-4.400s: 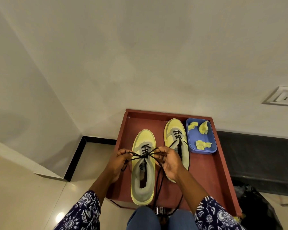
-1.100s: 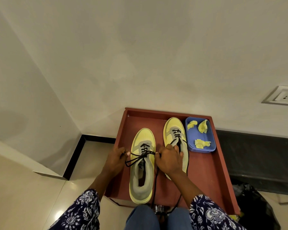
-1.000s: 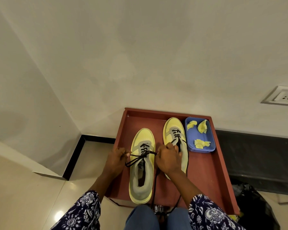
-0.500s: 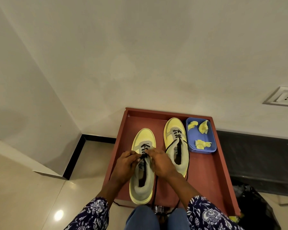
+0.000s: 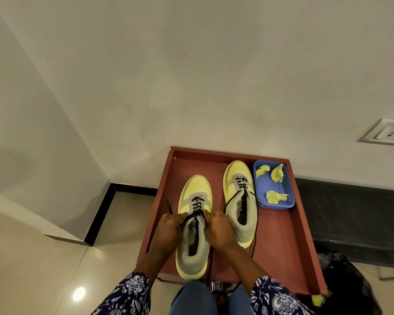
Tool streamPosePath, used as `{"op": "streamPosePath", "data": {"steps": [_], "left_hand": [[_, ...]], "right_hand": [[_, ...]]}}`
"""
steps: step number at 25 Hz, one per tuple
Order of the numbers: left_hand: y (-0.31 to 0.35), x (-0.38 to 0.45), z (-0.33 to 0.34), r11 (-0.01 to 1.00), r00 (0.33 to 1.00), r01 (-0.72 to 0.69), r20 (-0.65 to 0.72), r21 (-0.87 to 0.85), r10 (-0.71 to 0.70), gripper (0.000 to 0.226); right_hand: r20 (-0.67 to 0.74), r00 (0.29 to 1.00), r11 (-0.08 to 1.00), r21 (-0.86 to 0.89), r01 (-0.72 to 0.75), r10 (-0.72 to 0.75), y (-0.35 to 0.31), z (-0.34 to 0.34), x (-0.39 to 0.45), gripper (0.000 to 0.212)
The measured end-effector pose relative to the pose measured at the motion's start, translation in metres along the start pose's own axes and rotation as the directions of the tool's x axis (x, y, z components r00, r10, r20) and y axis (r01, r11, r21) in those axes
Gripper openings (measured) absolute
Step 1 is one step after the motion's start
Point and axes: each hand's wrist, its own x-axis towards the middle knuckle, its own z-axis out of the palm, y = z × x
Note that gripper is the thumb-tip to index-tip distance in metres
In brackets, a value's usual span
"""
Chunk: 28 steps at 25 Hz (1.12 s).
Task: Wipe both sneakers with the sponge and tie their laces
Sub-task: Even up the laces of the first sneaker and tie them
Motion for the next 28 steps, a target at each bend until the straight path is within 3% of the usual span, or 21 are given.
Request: {"op": "streamPosePath", "data": {"steps": [2, 4, 6, 8, 11, 13, 17, 19, 22, 28], "left_hand": [[-0.002, 0.0, 0.003, 0.993, 0.994, 0.11, 0.03, -0.043, -0.109, 0.022], [-0.003, -0.001, 0.007, 0.947, 0.95, 0.303, 0.108, -0.104, -0.292, 0.026], [0.0, -0.003, 0.01, 0.91, 0.919, 0.391, 0.114, -0.138, -0.377, 0.027], [0.004, -0.004, 0.008, 0.893, 0.907, 0.419, 0.12, -0.162, -0.404, 0.028], [0.01, -0.01, 0.001, 0.879, 0.907, 0.42, 0.138, -0.226, -0.398, 0.035], [0.014, -0.013, -0.003, 0.847, 0.888, 0.453, 0.227, -0.279, -0.4, 0.042], [0.012, -0.011, 0.004, 0.831, 0.761, 0.551, 0.46, -0.083, -0.459, 0.041], [0.013, -0.011, 0.006, 0.815, 0.73, 0.579, 0.452, -0.012, -0.512, 0.039], [0.018, -0.014, 0.009, 0.829, 0.78, 0.557, 0.363, -0.035, -0.509, 0.033], [0.014, -0.012, 0.006, 0.811, 0.806, 0.574, 0.254, -0.113, -0.535, 0.026]], "right_hand": [[-0.059, 0.998, 0.999, 0.023, -0.031, 0.033, -0.001, 0.006, -0.005, 0.044], [-0.156, 0.984, 0.986, 0.154, -0.062, 0.087, -0.002, 0.011, -0.01, 0.038], [-0.191, 0.965, 0.963, 0.234, -0.132, 0.179, -0.004, 0.012, -0.012, 0.028], [-0.188, 0.961, 0.959, 0.237, -0.157, 0.203, -0.005, 0.014, -0.014, 0.024], [-0.236, 0.951, 0.943, 0.308, -0.124, 0.202, -0.011, 0.014, -0.021, 0.039], [-0.24, 0.947, 0.934, 0.335, -0.126, 0.214, -0.014, 0.016, -0.025, 0.044], [-0.091, 0.97, 0.903, 0.393, -0.173, 0.226, -0.022, 0.019, -0.031, 0.04], [-0.021, 0.975, 0.928, 0.31, -0.205, 0.223, -0.024, 0.019, -0.031, 0.041], [0.004, 0.969, 0.954, 0.176, -0.243, 0.246, -0.025, 0.019, -0.029, 0.042], [-0.027, 0.956, 0.946, 0.158, -0.284, 0.291, -0.034, 0.018, -0.022, 0.04]]}}
